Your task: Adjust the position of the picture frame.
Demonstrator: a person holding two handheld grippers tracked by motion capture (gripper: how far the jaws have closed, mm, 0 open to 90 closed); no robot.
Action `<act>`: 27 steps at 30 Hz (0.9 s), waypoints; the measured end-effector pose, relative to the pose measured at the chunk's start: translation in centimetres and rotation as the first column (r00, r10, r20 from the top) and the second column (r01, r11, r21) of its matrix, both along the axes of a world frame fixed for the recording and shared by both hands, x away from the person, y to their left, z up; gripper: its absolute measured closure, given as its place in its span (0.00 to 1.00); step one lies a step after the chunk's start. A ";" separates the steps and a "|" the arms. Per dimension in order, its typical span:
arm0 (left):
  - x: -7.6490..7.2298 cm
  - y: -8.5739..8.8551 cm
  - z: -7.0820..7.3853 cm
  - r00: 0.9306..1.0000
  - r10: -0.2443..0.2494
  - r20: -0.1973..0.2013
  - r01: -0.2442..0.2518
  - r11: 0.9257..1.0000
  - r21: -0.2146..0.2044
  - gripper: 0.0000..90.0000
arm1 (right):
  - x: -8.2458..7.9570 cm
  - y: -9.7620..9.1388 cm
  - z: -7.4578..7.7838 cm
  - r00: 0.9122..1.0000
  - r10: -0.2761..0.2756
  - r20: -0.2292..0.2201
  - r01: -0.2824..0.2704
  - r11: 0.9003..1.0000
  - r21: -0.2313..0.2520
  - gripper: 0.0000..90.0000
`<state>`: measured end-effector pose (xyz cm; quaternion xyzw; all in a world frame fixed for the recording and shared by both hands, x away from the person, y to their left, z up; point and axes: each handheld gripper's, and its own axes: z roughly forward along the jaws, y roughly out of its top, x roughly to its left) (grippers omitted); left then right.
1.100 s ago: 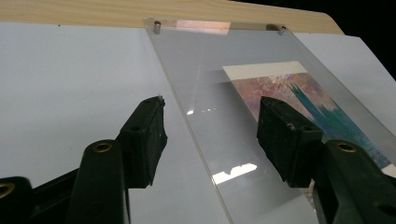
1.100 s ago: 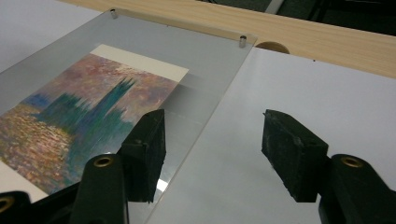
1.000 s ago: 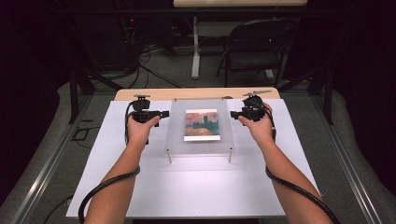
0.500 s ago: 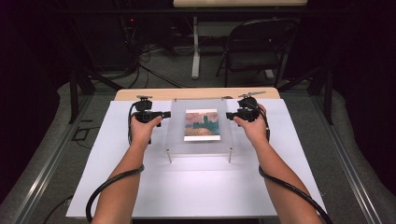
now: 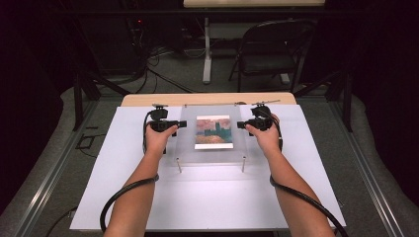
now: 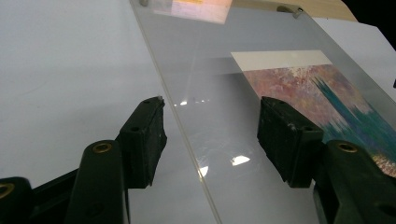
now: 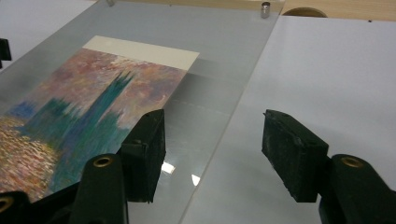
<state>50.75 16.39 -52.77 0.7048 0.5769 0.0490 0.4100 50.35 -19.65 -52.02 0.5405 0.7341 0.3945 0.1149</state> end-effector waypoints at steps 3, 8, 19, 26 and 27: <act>0.2 -0.2 -0.2 1.000 -0.012 -0.002 0.012 1.000 0.000 0.44 | 0.2 0.2 -0.2 1.000 0.019 -0.016 -0.019 1.000 0.012 0.43; 0.4 -0.7 -0.2 1.000 -0.027 -0.011 0.027 1.000 0.006 0.43 | 0.4 0.9 -0.6 0.999 0.032 -0.031 -0.031 0.999 0.029 0.43; 0.7 -0.8 -1.2 0.999 -0.007 -0.045 0.006 1.000 -0.023 0.40 | 1.1 1.5 -1.2 0.998 0.026 -0.057 -0.023 0.999 0.043 0.39; 0.9 -0.8 -1.3 0.998 -0.008 -0.063 0.006 0.999 -0.034 0.38 | 1.6 1.1 -1.4 0.995 0.029 -0.100 -0.021 0.996 0.086 0.39; 0.9 -0.8 -1.3 0.998 -0.006 -0.065 0.004 0.999 -0.035 0.38 | 1.6 1.1 -1.4 0.994 0.032 -0.104 -0.023 0.996 0.087 0.39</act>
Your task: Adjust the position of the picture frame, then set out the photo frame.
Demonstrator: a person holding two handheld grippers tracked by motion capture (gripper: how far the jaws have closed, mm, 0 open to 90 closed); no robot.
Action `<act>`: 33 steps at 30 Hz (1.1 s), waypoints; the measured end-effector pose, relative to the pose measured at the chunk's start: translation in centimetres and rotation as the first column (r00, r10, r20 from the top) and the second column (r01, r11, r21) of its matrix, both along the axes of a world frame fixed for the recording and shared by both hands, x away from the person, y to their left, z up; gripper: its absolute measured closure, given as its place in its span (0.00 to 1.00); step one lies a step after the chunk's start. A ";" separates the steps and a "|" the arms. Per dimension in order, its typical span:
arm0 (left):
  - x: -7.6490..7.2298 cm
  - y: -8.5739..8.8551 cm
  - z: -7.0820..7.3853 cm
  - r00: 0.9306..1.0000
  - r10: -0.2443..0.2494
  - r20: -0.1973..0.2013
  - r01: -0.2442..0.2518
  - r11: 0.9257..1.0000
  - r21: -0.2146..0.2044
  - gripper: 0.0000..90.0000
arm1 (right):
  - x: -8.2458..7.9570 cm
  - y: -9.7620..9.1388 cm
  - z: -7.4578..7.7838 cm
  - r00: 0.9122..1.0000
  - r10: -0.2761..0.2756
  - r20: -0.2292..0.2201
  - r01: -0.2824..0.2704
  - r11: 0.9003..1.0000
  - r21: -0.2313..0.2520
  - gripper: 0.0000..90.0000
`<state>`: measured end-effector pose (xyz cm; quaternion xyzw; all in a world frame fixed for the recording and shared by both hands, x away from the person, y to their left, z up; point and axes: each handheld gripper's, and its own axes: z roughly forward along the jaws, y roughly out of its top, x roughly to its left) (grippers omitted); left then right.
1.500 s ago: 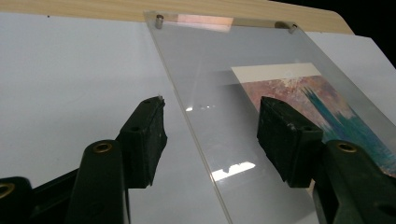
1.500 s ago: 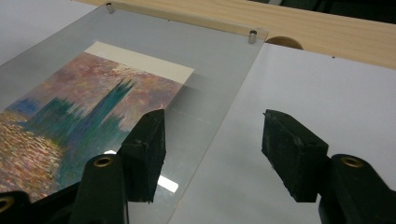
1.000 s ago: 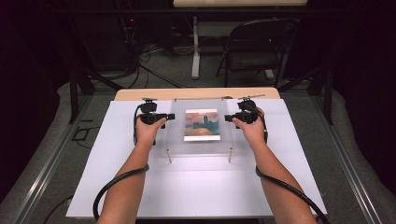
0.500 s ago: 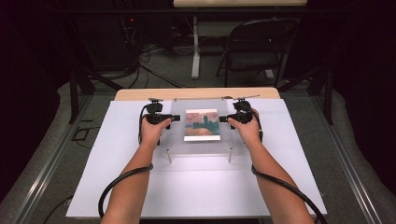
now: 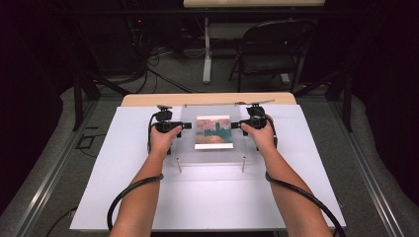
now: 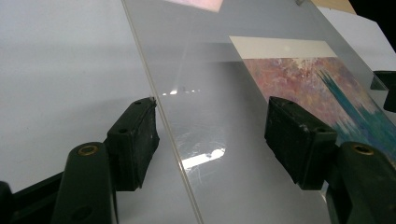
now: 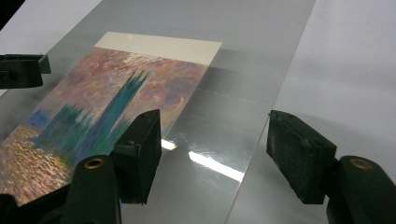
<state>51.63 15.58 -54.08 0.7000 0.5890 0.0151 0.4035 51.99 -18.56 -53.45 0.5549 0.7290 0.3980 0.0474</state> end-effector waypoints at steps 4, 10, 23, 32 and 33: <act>0.1 0.0 -0.1 1.000 -0.007 -0.006 0.007 1.000 -0.002 0.36 | 0.1 0.0 0.0 1.000 -0.001 -0.007 0.001 1.000 -0.001 0.39; 0.2 -0.1 -0.3 1.000 -0.005 -0.021 0.004 1.000 -0.031 0.35 | 0.3 -0.1 -0.3 1.000 -0.011 -0.018 0.012 0.999 0.031 0.37; 0.4 0.0 -0.4 1.000 0.011 -0.027 -0.013 0.999 -0.048 0.38 | 0.8 0.0 -0.8 0.998 -0.019 -0.061 0.024 0.997 0.078 0.36; 0.5 0.0 -0.4 0.999 0.028 -0.036 -0.030 0.998 -0.055 0.40 | 0.7 0.0 -0.8 0.998 -0.024 -0.051 0.028 0.996 0.082 0.36; 0.6 0.1 -0.3 0.999 0.025 -0.038 -0.027 0.998 -0.054 0.41 | 0.7 0.0 -0.8 0.998 -0.025 -0.054 0.029 0.996 0.082 0.36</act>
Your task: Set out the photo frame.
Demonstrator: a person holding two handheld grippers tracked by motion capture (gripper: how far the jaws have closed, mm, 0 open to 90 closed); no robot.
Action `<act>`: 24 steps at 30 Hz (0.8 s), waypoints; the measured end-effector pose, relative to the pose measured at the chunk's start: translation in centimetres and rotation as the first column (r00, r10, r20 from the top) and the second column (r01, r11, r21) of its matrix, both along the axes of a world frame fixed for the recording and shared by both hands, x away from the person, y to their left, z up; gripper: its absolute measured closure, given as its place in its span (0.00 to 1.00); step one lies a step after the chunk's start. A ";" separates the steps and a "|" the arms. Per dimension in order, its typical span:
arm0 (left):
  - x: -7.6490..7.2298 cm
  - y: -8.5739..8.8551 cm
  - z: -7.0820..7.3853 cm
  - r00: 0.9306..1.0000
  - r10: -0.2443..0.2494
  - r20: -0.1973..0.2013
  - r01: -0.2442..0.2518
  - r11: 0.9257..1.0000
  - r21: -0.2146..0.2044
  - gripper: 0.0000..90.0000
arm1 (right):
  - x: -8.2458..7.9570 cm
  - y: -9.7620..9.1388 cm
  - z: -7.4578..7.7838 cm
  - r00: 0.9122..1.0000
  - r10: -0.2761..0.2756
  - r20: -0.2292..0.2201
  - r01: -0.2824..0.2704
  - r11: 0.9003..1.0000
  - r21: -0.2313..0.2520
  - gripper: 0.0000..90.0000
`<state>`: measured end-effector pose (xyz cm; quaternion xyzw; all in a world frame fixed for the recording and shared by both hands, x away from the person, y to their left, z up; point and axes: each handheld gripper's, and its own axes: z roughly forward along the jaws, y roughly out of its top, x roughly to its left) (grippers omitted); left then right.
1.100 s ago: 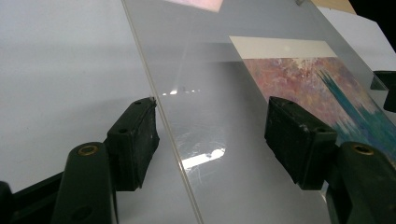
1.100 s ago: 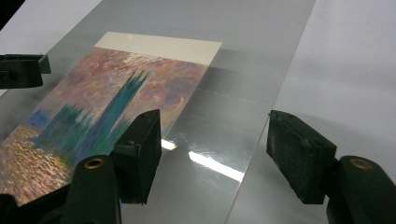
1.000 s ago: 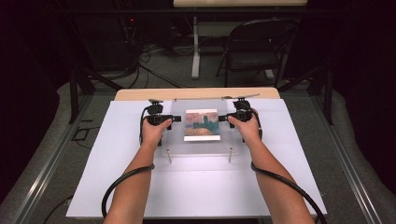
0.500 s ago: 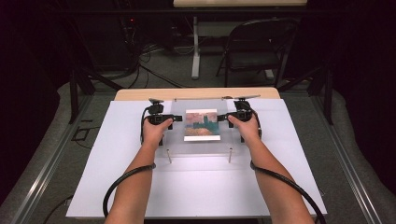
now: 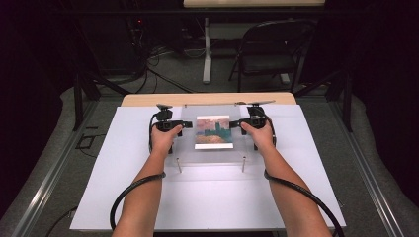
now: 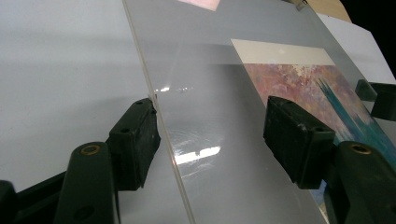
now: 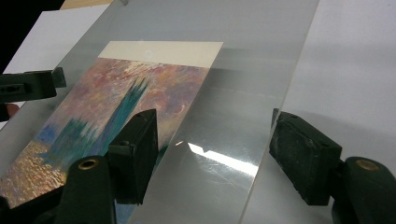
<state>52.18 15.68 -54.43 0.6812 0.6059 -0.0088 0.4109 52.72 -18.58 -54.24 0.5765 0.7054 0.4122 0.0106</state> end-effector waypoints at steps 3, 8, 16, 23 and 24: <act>0.0 0.0 0.0 1.000 0.005 -0.003 -0.005 1.000 -0.003 0.42 | 0.0 0.0 0.0 1.000 0.000 0.002 0.000 1.000 -0.002 0.36; 0.1 0.1 0.0 1.000 0.012 -0.011 -0.012 1.000 -0.007 0.44 | 0.0 -0.1 0.1 1.000 0.001 0.000 -0.001 1.000 -0.009 0.37; 0.0 0.2 0.1 0.999 0.030 -0.010 -0.030 0.999 -0.021 0.46 | -0.1 0.0 0.2 1.000 0.000 0.001 0.000 1.000 -0.018 0.38; 0.1 0.2 0.3 0.999 0.028 -0.016 -0.028 0.999 -0.019 0.47 | -0.1 0.0 0.4 1.000 -0.006 -0.002 0.006 1.000 -0.020 0.38; 0.1 0.2 0.3 0.999 0.030 -0.016 -0.030 0.999 -0.021 0.48 | -0.1 0.1 0.4 1.000 -0.010 0.001 0.010 1.000 -0.018 0.38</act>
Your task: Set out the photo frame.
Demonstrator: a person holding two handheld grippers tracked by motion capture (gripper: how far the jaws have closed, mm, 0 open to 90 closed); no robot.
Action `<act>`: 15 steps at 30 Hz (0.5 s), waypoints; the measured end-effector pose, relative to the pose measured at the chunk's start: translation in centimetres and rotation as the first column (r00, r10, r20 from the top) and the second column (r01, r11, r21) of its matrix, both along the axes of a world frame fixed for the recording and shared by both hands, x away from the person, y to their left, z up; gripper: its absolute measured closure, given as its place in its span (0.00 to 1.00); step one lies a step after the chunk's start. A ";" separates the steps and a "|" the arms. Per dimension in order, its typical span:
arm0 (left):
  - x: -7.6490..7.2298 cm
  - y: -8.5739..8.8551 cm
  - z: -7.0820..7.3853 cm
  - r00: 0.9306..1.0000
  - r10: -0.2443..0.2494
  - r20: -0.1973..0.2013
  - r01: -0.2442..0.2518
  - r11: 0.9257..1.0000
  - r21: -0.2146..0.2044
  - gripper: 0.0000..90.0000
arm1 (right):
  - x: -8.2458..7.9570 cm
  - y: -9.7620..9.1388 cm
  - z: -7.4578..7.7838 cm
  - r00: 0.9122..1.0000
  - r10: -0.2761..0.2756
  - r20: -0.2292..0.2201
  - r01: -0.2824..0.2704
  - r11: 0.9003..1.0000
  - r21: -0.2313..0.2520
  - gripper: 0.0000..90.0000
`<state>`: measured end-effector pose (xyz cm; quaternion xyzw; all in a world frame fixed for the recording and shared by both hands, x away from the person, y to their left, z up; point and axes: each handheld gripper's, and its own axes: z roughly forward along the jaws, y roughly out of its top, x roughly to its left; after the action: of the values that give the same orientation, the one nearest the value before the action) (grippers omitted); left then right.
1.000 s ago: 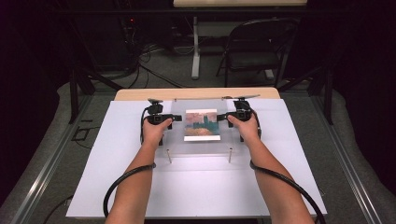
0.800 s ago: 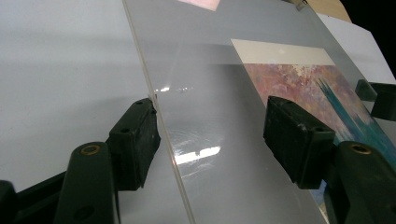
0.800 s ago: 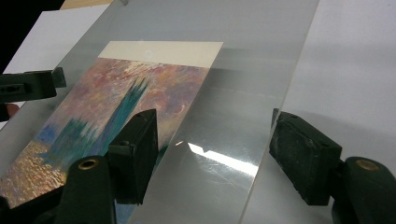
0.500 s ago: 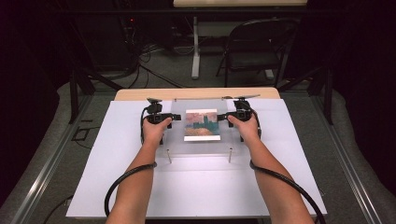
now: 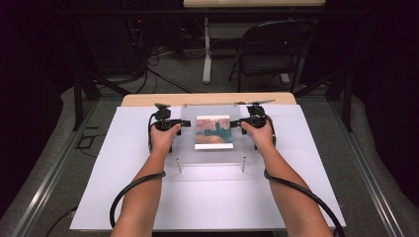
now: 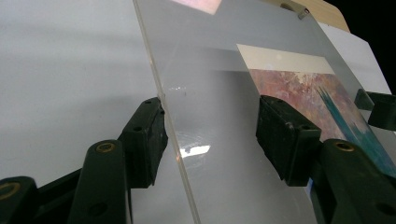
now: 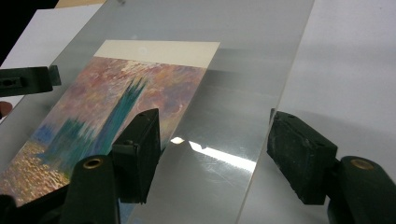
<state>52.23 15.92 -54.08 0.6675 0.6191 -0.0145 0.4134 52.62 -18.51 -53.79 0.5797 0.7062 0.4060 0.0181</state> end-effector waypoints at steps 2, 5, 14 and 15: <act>0.0 0.0 0.1 1.000 0.000 -0.001 0.000 1.000 0.000 0.49 | 0.0 0.0 0.1 1.000 0.004 0.001 -0.004 1.000 -0.003 0.39; 0.0 0.1 0.1 1.000 0.000 -0.001 0.000 1.000 -0.005 0.49 | -0.1 -0.1 0.1 1.000 0.003 0.004 -0.003 1.000 -0.003 0.39; -0.1 -0.1 1.2 1.000 -0.004 0.001 0.004 1.000 0.017 0.50 | -0.6 0.0 0.8 1.000 -0.003 0.027 0.003 1.000 -0.015 0.39; -0.1 -0.2 1.3 1.000 0.002 0.003 -0.002 1.000 0.017 0.50 | -0.6 0.0 0.9 1.000 -0.004 0.031 0.005 1.000 -0.014 0.39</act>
<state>52.16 15.69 -52.80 0.6702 0.6193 -0.0079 0.4088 52.02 -18.51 -52.88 0.5748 0.7074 0.4099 0.0340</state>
